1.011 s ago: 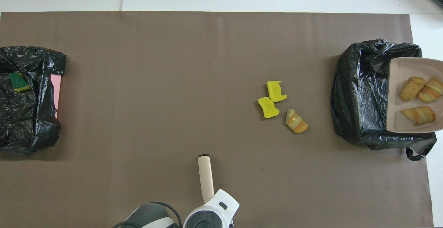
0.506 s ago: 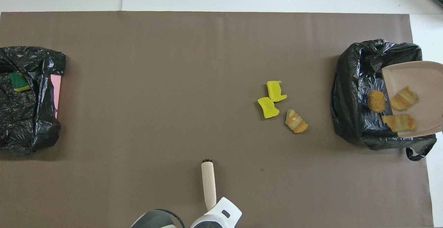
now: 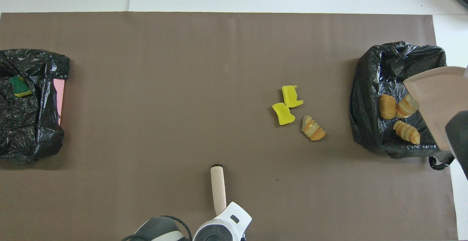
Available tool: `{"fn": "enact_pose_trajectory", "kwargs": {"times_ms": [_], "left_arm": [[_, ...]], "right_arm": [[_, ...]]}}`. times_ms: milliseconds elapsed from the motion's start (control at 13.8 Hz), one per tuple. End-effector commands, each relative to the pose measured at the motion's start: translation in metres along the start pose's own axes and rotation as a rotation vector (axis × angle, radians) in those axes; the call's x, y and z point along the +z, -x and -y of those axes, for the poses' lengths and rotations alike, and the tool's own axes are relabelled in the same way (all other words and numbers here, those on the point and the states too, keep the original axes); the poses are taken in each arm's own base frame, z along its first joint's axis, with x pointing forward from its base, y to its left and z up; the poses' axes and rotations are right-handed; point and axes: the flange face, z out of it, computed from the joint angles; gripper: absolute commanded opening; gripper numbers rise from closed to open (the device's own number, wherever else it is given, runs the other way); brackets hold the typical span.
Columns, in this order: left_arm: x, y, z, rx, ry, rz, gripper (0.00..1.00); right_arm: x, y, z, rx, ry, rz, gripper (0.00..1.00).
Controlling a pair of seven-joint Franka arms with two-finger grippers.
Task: Sweep and dump trash in bin
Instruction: 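Bring the dustpan back to the table center with the right gripper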
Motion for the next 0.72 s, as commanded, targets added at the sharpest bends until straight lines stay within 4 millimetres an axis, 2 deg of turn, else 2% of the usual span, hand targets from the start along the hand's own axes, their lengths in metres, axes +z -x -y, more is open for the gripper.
{"fn": "enact_pose_trajectory", "kwargs": {"times_ms": [0,144,289,361,433,578,650], "left_arm": [[0.001,-0.010,0.009,0.017,0.019,0.000,0.02],[0.002,-0.011,0.008,0.020,0.018,0.001,0.08],[0.003,-0.010,0.010,0.020,0.011,0.007,0.14],[0.003,-0.010,0.010,0.016,0.012,0.007,0.16],[0.003,-0.010,0.010,0.014,0.011,0.008,0.21],[0.003,-0.010,0.011,0.013,0.008,0.011,0.27],[0.002,-0.011,0.010,0.010,0.008,0.012,0.55]], "right_arm": [[-0.046,0.010,-0.001,0.014,-0.025,0.049,0.00],[-0.087,-0.002,-0.009,0.089,-0.045,0.059,0.00],[-0.132,-0.028,-0.017,0.201,-0.038,0.054,0.00],[-0.148,-0.042,-0.020,0.281,-0.022,0.041,0.00],[-0.160,-0.055,-0.022,0.370,-0.006,-0.011,0.00],[-0.165,-0.073,-0.026,0.536,-0.028,-0.143,0.00],[-0.166,-0.080,-0.027,0.631,-0.051,-0.216,0.00]]}}
